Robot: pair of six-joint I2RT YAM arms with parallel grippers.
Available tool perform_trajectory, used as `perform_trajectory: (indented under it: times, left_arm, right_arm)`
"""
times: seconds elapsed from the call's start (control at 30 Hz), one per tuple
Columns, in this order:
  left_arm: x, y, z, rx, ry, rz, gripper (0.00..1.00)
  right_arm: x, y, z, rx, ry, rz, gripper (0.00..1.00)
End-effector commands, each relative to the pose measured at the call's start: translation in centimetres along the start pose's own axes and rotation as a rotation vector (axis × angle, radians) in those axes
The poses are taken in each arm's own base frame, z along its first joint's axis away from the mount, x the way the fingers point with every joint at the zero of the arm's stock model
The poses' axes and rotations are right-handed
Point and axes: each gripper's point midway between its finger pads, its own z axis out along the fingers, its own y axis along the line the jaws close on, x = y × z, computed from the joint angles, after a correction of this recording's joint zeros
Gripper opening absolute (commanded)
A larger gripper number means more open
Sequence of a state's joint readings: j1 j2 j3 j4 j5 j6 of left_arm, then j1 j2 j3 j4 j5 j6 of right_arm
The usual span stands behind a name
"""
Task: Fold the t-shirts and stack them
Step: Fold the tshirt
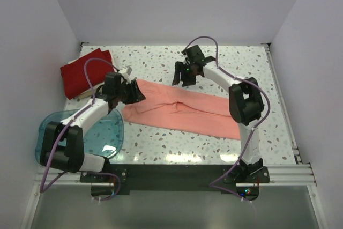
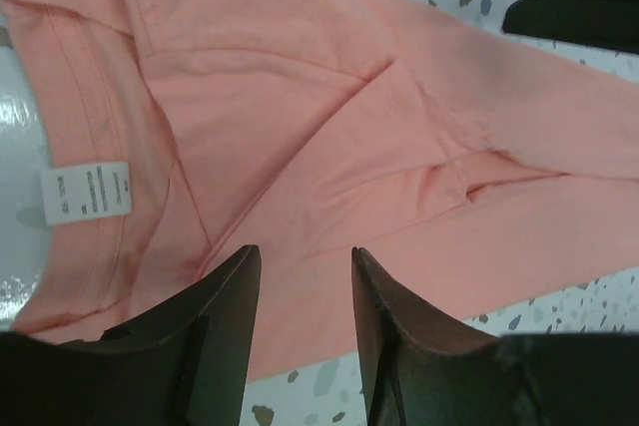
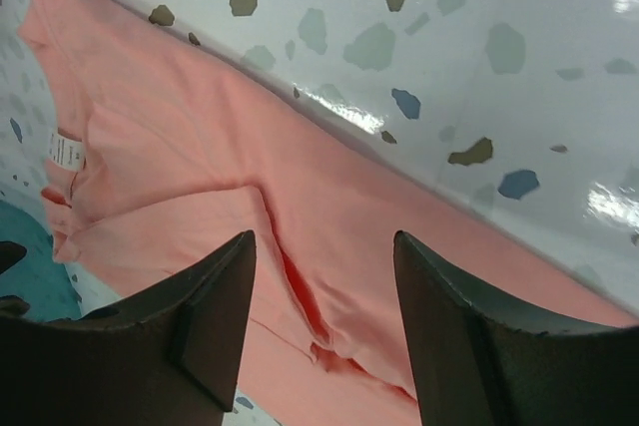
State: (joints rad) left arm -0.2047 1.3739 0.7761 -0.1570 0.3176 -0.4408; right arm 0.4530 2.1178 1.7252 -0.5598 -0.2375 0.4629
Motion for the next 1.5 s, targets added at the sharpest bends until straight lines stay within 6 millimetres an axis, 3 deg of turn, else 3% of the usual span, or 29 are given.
perform_trajectory:
  times: [0.0,0.03,0.17,0.47,0.67,1.0,1.47]
  left_arm:
    - [-5.5,-2.6,0.4,0.081,-0.149,-0.059,0.47]
    - [-6.6,-3.1,1.0,0.105,-0.171,-0.058,0.47]
    - [-7.6,-3.4,2.2,0.122,-0.170,-0.071,0.47]
    - [-9.5,-2.9,5.4,0.129,-0.191,-0.102,0.47]
    - [-9.0,-1.7,7.0,0.090,-0.159,-0.121,0.48]
    - [-7.8,-1.0,7.3,0.078,-0.136,-0.136,0.48]
    - [-6.4,-0.4,6.9,0.063,-0.118,-0.143,0.49]
  right_arm:
    - [-1.4,3.4,1.1,-0.142,-0.023,-0.042,0.60]
    - [-1.4,3.6,1.5,-0.155,-0.017,-0.042,0.59]
    - [-1.2,4.6,2.8,-0.204,0.009,-0.056,0.56]
    - [0.1,6.0,3.5,-0.264,0.047,-0.053,0.50]
    - [1.4,5.9,4.4,-0.263,0.083,-0.052,0.49]
    - [2.9,6.6,5.6,-0.291,0.138,-0.054,0.47]
    - [3.5,7.7,4.7,-0.308,0.140,-0.078,0.34]
